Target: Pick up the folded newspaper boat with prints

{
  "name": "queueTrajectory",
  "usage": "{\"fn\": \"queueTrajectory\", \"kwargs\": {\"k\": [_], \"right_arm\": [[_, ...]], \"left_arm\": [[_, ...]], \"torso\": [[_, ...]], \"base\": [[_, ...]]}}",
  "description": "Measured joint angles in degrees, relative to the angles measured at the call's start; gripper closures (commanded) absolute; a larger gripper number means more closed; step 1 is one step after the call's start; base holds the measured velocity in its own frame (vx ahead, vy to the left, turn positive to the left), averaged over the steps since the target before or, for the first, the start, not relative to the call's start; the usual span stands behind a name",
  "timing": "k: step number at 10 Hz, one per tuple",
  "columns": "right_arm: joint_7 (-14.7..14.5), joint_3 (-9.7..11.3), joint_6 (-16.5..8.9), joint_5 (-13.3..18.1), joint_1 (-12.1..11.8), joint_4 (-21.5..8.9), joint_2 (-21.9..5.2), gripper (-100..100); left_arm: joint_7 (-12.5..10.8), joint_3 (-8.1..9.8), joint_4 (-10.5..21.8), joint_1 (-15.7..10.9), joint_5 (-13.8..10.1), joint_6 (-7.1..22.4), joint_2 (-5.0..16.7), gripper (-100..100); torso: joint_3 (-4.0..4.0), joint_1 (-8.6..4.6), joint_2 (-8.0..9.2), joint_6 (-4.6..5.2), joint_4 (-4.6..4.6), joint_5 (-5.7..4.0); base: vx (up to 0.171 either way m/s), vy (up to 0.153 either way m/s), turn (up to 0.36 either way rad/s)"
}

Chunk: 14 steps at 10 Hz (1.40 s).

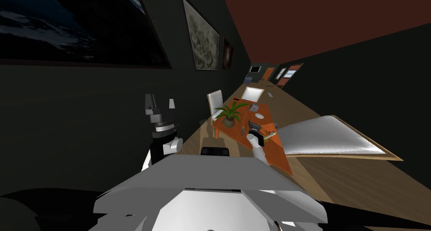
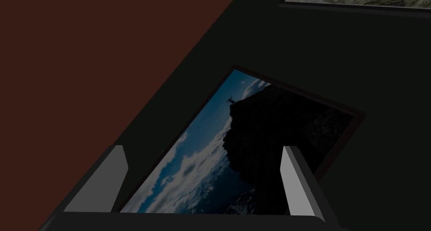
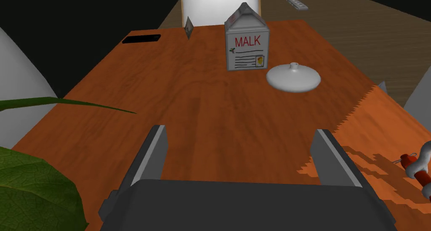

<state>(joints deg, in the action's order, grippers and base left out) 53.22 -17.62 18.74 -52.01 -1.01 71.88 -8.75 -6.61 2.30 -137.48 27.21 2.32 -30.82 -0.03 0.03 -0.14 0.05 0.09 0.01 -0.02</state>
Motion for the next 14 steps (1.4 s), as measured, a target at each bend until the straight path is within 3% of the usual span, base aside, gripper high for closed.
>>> {"fn": "queueTrajectory", "kwargs": {"k": [3,6,8,9,13,14], "right_arm": [[3.41,1.40,0.27,-3.58,1.13,-5.57,-0.08,-100],[5.08,1.11,-1.76,-7.48,1.26,-8.54,0.56,-100],[8.31,2.52,-1.59,-9.86,0.54,-11.37,0.11,-100],[8.59,2.27,-1.99,-10.61,0.86,-12.09,0.56,-100],[13.44,3.82,-2.59,-14.88,2.09,-19.63,0.82,-100],[13.74,3.29,-3.48,-16.08,1.37,-19.81,1.81,-100]], "left_arm": [[0.00,0.00,0.00,0.00,0.00,0.00,0.00,0],[0.00,0.00,0.00,0.00,0.00,0.00,0.00,0],[0.00,0.00,0.00,0.00,0.00,0.00,0.00,0],[0.00,0.00,0.00,0.00,0.00,0.00,0.00,0],[0.00,0.00,0.00,0.00,0.00,0.00,0.00,0],[0.00,0.00,0.00,0.00,0.00,0.00,0.00,0]], "torso": [[0.01,-0.01,0.02,0.00,0.01,0.00],[0.01,0.00,0.01,0.00,0.01,0.01],[0.02,-0.05,0.04,0.00,0.01,-0.01],[0.01,-0.02,0.00,0.00,0.01,0.00],[0.00,-0.04,0.00,0.01,0.00,0.00],[-0.01,-0.02,-0.02,0.02,0.00,0.00]], "base": [[-0.018,-0.030,0.146],[-0.017,-0.028,0.131],[-0.016,-0.036,0.107],[-0.011,-0.021,0.074],[-0.013,-0.035,0.092],[-0.002,-0.015,0.009]]}}
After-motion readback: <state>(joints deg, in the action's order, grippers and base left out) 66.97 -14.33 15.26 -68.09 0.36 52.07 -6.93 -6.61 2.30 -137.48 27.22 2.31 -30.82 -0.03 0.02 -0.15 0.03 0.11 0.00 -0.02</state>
